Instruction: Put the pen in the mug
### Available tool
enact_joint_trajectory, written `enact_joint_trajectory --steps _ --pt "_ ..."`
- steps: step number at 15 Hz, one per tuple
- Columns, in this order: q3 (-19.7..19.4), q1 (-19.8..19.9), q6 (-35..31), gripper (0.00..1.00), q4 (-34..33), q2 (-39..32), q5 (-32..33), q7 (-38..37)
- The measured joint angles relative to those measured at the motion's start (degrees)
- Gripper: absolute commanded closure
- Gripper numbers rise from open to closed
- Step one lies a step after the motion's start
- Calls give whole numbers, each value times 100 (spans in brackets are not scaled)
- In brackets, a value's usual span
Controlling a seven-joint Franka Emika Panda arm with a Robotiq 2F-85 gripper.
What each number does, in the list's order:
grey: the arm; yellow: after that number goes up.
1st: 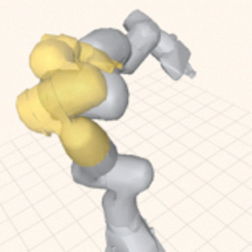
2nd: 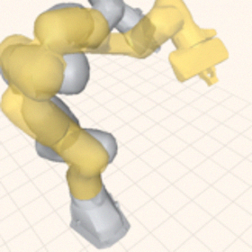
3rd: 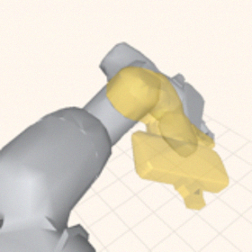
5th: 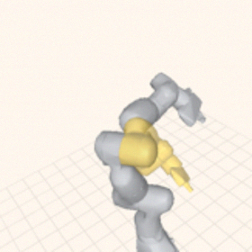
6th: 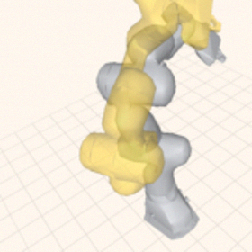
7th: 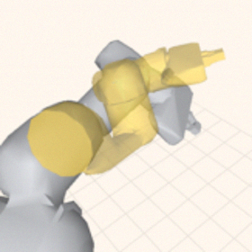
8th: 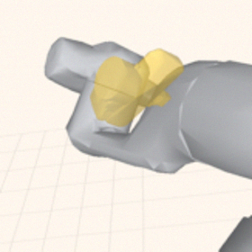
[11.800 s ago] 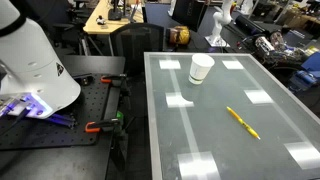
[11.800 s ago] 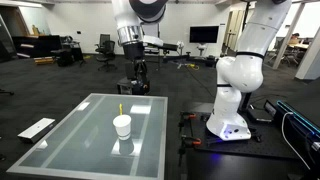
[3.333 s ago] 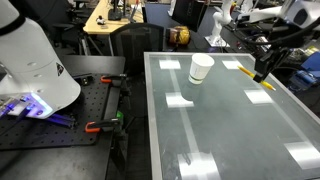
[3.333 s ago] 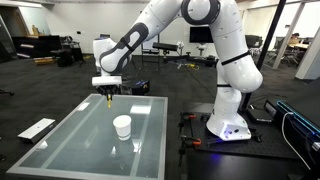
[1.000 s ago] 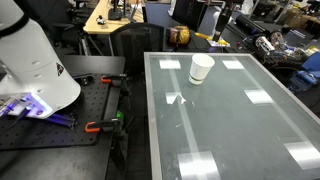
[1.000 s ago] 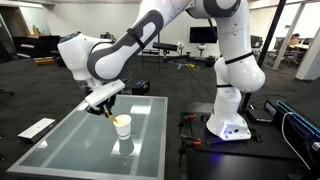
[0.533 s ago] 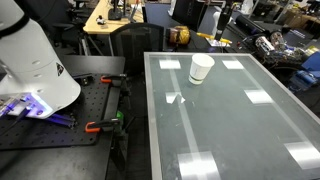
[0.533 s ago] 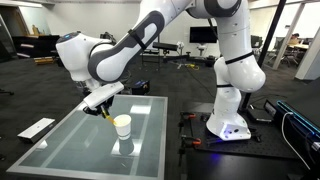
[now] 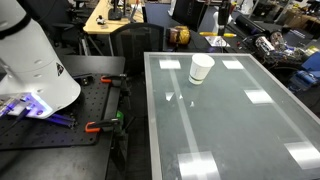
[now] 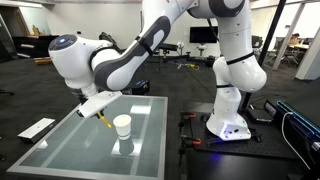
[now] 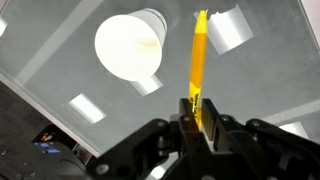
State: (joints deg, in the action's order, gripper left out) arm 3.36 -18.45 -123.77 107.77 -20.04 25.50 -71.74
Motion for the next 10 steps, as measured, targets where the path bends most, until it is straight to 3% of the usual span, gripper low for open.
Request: enact_joint_trajectory --steps 6,10 --pt "-17 -305 59 96 37 3 1280 -1689" --pt "1 -403 498 96 48 3 1909 -2700"
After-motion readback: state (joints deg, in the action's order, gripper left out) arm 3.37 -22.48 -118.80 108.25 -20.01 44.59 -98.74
